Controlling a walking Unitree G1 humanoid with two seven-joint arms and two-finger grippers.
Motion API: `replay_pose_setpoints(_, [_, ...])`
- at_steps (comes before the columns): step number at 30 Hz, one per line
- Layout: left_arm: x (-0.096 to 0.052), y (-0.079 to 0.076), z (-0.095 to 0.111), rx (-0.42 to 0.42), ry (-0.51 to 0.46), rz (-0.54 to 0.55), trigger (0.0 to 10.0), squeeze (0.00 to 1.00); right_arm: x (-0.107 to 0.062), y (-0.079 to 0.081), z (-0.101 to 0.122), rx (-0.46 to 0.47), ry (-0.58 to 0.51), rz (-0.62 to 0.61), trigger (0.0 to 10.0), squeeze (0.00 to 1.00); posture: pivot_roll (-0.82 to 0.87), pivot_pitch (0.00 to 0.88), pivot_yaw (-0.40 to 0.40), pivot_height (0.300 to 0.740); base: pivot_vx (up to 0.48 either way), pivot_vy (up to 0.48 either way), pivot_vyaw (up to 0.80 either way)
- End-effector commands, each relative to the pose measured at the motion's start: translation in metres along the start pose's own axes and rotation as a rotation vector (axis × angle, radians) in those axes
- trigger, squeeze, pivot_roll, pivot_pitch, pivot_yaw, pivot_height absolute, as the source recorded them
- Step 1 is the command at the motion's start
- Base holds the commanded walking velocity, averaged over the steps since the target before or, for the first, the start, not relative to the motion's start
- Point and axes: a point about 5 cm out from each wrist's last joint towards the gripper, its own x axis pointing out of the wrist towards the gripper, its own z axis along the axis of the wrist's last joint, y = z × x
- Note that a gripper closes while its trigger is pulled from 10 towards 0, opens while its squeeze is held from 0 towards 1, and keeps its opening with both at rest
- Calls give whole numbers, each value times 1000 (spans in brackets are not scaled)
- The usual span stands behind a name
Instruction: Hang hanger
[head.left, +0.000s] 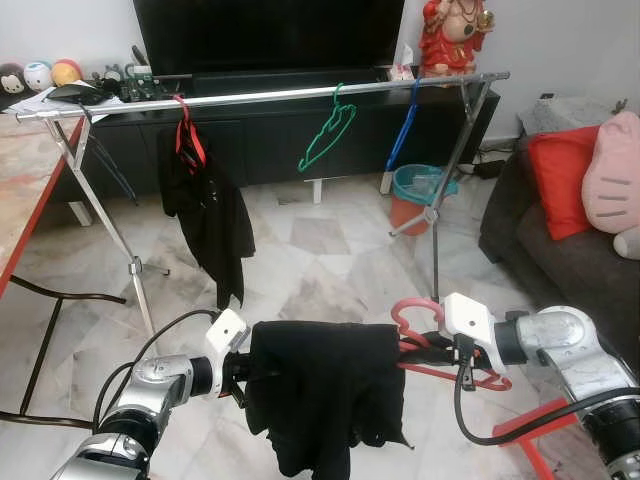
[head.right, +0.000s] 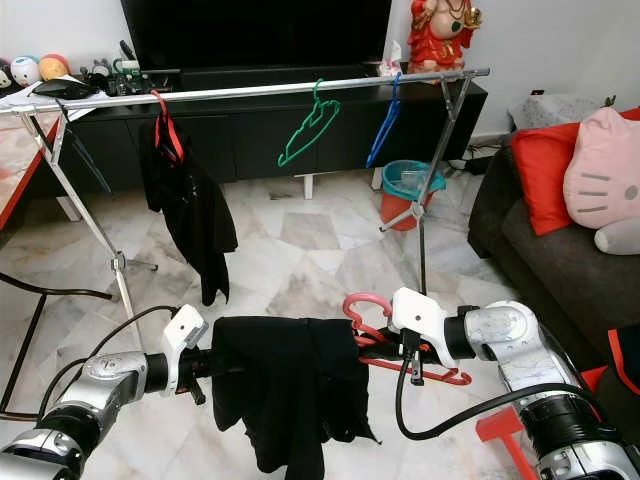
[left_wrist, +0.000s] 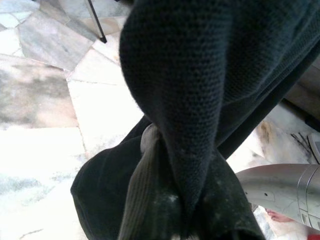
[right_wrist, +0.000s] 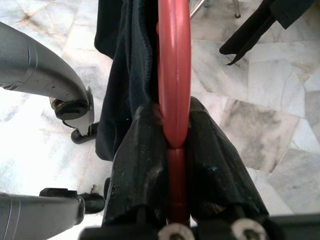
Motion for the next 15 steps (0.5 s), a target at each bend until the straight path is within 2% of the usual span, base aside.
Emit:
replay_pose_setpoints(1, [0,2,7,23,-6,-5,0,0,-2,-3,8,-24,-32,-11,0,0,20,0,-41,740,0,0,0])
replay_pose_setpoints(12, [-4,6,9,24,-16,9,0,0,-1,-1,3,-17,-8,-4,0,0,22,0,-40,740,0,0,0])
replay_pose_setpoints(15, [-11,11,11,21,-32,43,0,0,-2,3,-9,-14,61,-3,0,0,25,0,-39,740,0,0,0])
